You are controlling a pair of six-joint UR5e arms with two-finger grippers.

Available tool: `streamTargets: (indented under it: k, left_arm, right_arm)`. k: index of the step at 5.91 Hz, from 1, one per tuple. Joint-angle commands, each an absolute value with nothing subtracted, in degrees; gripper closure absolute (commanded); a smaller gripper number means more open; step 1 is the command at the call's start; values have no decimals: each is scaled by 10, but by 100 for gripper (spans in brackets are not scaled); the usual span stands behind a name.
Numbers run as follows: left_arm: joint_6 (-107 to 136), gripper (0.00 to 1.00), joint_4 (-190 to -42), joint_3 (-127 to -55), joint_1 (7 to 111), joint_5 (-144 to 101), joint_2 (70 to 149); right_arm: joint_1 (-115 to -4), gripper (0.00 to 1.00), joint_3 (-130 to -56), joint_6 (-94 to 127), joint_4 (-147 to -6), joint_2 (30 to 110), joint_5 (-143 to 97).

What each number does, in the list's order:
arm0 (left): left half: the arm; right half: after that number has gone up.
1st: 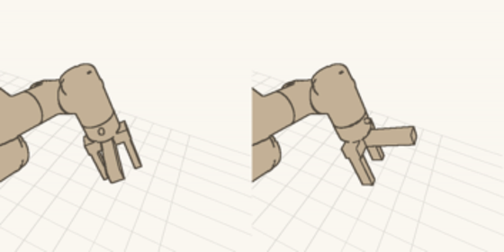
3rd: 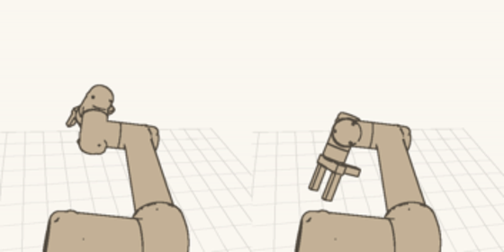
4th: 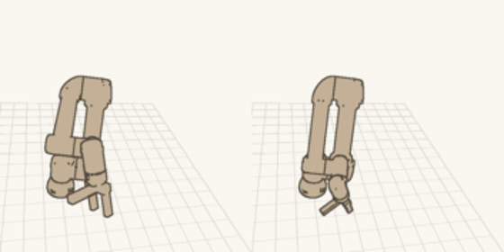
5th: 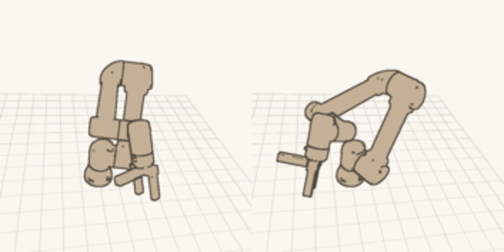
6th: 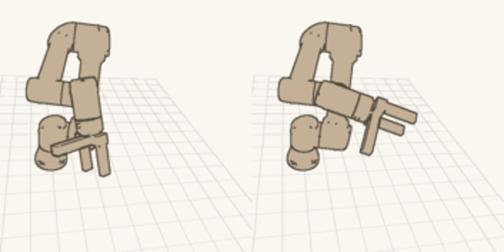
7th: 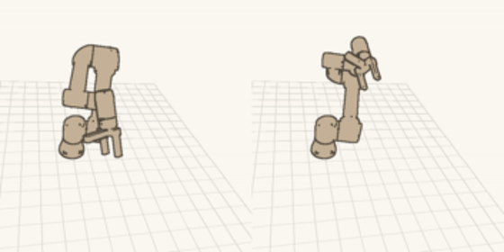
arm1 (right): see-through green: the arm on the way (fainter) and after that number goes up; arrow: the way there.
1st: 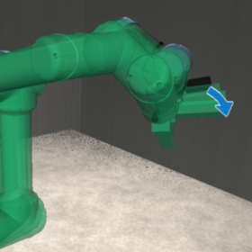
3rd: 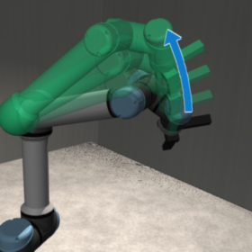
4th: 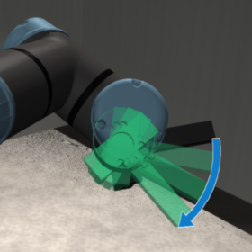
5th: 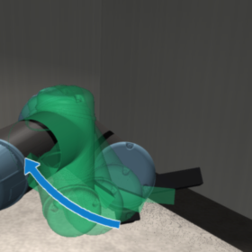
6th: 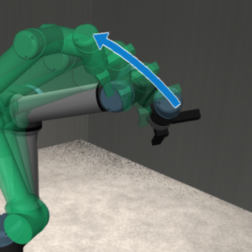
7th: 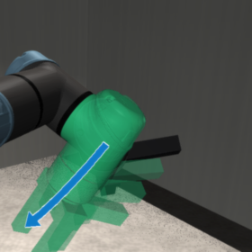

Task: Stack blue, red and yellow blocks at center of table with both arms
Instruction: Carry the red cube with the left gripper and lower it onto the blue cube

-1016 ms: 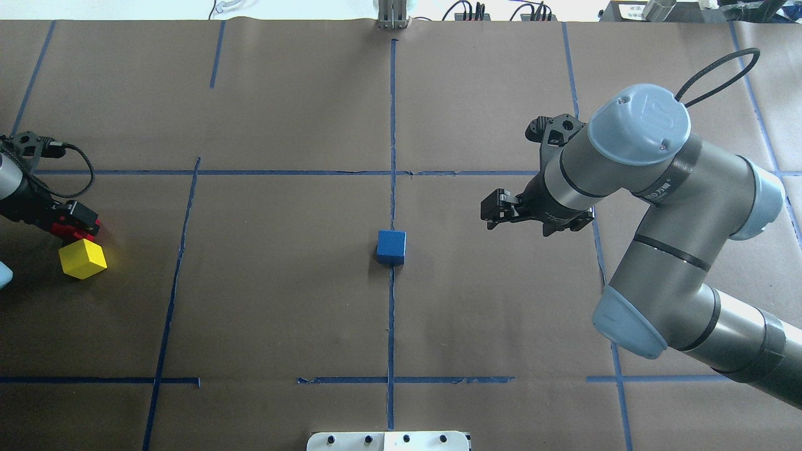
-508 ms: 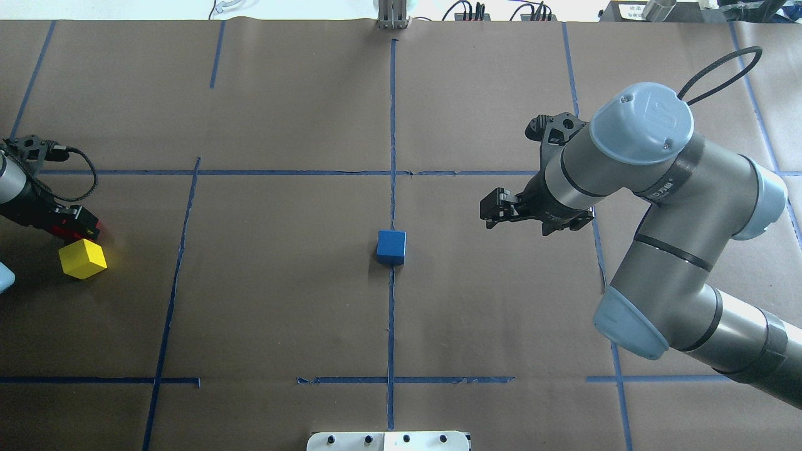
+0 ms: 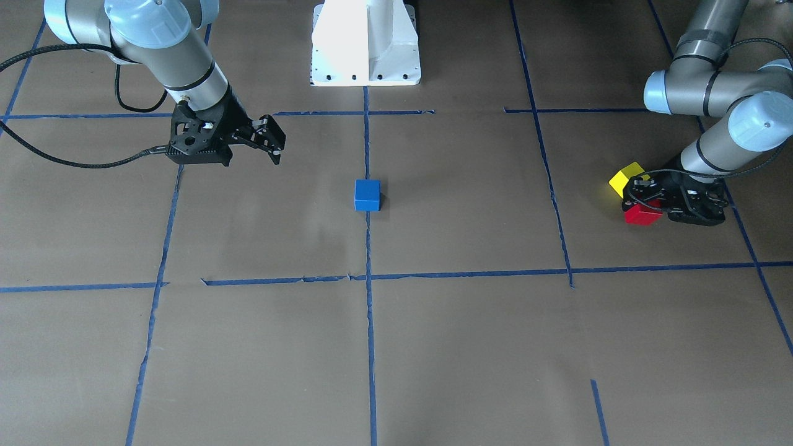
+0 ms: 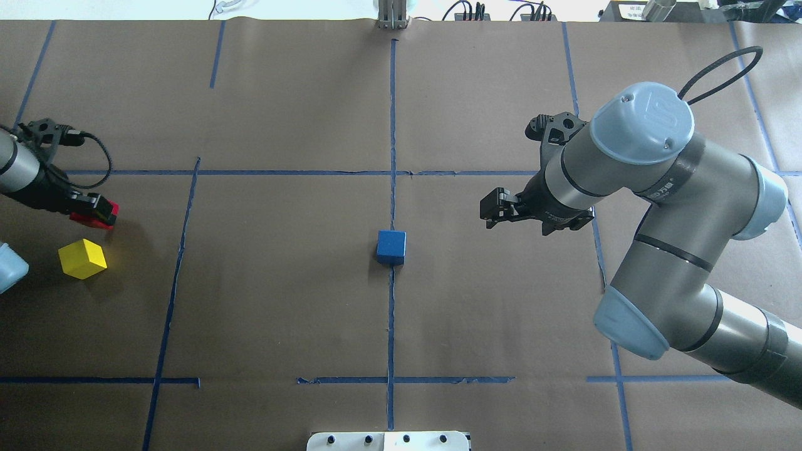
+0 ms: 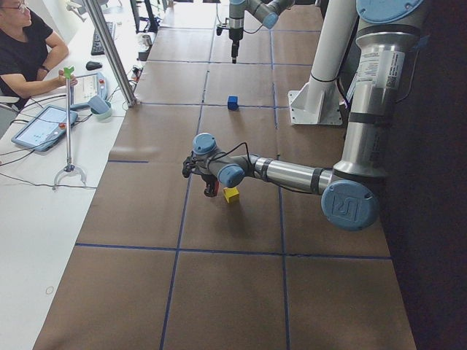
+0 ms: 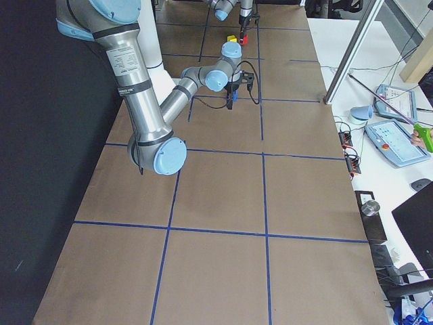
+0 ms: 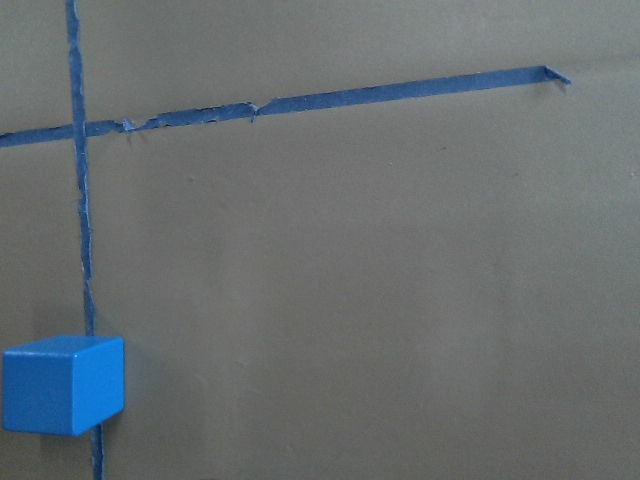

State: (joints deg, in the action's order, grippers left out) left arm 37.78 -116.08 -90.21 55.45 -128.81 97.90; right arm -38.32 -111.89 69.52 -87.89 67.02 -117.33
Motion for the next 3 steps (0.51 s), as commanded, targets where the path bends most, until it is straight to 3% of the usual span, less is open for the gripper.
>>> streamTargets:
  k: [1,3]
  left_arm:
    - [463,100,-1092,-909,500,-1282,1113]
    - [616,100,-1029,-899,384,-1208,1239]
  right_arm:
    - [-388,0,-1122,695,-879,669,-1178]
    - [-409,0,-1130,695,-880,675,-1183]
